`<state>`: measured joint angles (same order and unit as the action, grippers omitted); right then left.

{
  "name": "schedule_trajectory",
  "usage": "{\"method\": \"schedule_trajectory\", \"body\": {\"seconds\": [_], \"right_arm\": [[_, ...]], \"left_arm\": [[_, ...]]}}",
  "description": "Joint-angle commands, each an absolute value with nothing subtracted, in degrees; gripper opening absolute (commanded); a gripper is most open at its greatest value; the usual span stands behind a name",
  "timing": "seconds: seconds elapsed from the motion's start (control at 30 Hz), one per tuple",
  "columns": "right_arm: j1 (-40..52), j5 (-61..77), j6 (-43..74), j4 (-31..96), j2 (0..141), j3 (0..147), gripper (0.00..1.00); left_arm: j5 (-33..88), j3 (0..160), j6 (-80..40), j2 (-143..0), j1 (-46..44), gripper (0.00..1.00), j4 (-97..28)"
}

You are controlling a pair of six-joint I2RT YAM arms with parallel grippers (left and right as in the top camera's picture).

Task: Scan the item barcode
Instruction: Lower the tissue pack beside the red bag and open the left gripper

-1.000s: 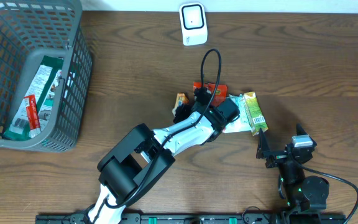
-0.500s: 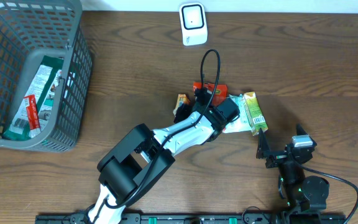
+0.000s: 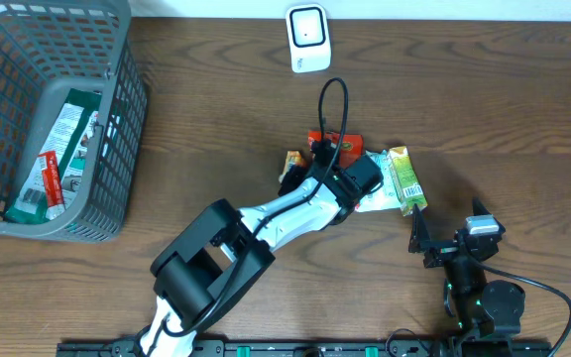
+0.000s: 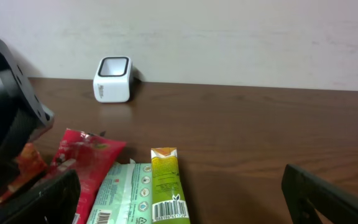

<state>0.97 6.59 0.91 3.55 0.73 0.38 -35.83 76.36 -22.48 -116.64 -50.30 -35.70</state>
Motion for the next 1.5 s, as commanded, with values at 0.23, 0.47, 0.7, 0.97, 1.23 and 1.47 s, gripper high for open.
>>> {"method": "schedule_trajectory", "body": {"seconds": [0.23,0.47,0.7,0.97,1.23,1.47], "right_arm": [[0.36,6.48,1.67,3.73,0.49,0.32,0.99],[0.36,6.48,1.67,3.73,0.49,0.32,0.99],[0.36,6.50,1.67,3.70,0.49,0.32,0.99],[0.36,6.48,1.65,3.73,0.49,0.32,0.99],[0.36,6.50,1.67,3.70,0.49,0.32,0.99],[0.36,6.48,1.67,3.73,0.49,0.32,0.99]], "left_arm": [[-29.32,76.20,-22.79,-114.87,-50.33,0.24,-35.46],[-29.32,76.40,-22.74,-114.83,-50.33,0.28,-35.48],[-29.19,76.79,-22.79,-112.97,-50.33,0.19,-35.22],[-30.59,76.84,-19.44,-112.90,-50.33,0.08,-35.53],[-47.31,76.84,-17.52,-112.92,-50.33,0.08,-39.16],[-46.54,76.82,-17.61,-114.76,-50.33,0.07,-38.87]]}}
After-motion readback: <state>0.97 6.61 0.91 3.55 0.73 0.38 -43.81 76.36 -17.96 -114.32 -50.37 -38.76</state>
